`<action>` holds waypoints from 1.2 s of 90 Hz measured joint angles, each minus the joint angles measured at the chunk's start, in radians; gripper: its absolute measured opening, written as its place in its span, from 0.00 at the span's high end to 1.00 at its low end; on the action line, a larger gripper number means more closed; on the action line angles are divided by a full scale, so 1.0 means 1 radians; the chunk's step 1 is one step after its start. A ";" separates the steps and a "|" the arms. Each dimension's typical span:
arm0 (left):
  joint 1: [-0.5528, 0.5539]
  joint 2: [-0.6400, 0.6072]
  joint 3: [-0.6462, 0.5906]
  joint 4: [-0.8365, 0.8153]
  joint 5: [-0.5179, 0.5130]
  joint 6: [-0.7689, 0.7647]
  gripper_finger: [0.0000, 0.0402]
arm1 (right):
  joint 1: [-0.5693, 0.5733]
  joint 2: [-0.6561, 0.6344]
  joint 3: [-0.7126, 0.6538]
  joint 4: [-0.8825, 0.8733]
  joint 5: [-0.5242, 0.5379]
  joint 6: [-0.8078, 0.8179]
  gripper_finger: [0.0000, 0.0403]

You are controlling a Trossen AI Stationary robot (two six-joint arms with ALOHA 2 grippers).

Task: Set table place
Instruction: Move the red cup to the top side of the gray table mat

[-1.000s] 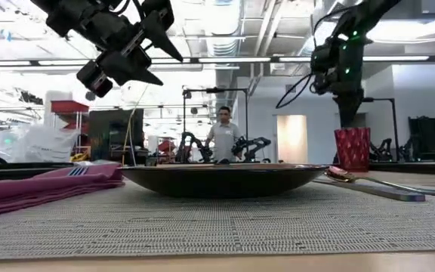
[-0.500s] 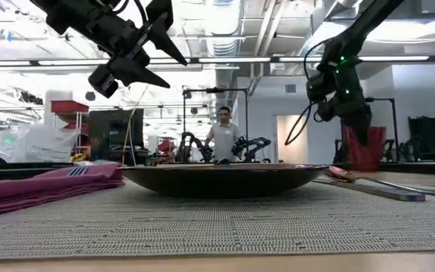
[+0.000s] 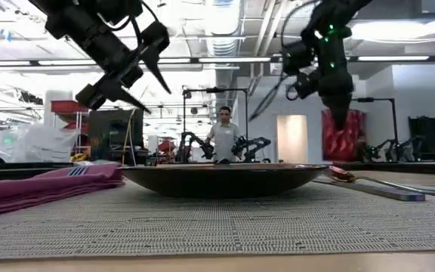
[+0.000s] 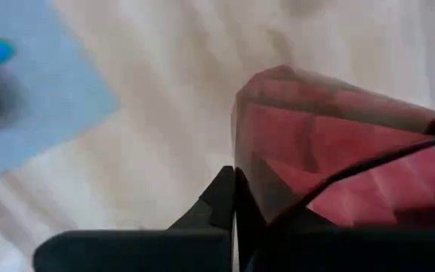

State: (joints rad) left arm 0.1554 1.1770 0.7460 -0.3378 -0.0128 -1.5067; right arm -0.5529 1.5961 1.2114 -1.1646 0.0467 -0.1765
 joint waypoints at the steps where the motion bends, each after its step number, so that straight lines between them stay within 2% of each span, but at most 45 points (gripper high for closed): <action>1: 0.002 0.000 0.000 -0.003 0.000 0.002 0.48 | 0.011 0.000 0.000 0.005 0.000 0.001 1.00; 23: 0.029 0.000 0.000 -0.010 0.000 0.025 0.48 | 0.182 0.070 0.001 0.074 -0.015 0.004 1.00; 46: 0.030 0.000 0.000 -0.007 0.000 0.020 0.48 | 0.212 0.136 0.006 0.098 -0.024 -0.012 0.99; 57: 0.030 0.000 0.000 -0.007 0.000 0.019 0.48 | 0.215 0.139 -0.001 0.121 -0.079 -0.022 0.93; 88: 0.030 0.000 0.000 0.066 -0.027 0.086 0.48 | 0.203 0.121 0.048 0.138 -0.107 -0.004 0.72; 94: 0.030 -0.005 -0.001 0.123 -0.041 0.093 0.48 | 0.198 0.109 0.071 0.099 -0.134 0.000 0.69; 100: 0.030 -0.026 0.001 0.251 -0.061 0.122 0.49 | 0.196 0.075 0.107 0.039 -0.161 -0.010 0.67; 108: 0.032 -0.065 0.048 0.412 -0.112 0.237 0.52 | 0.195 -0.030 0.181 -0.051 -0.211 -0.060 0.67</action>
State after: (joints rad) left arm 0.1872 1.1119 0.7938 0.0738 -0.1250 -1.2698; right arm -0.3580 1.5662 1.3921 -1.2155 -0.1642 -0.2364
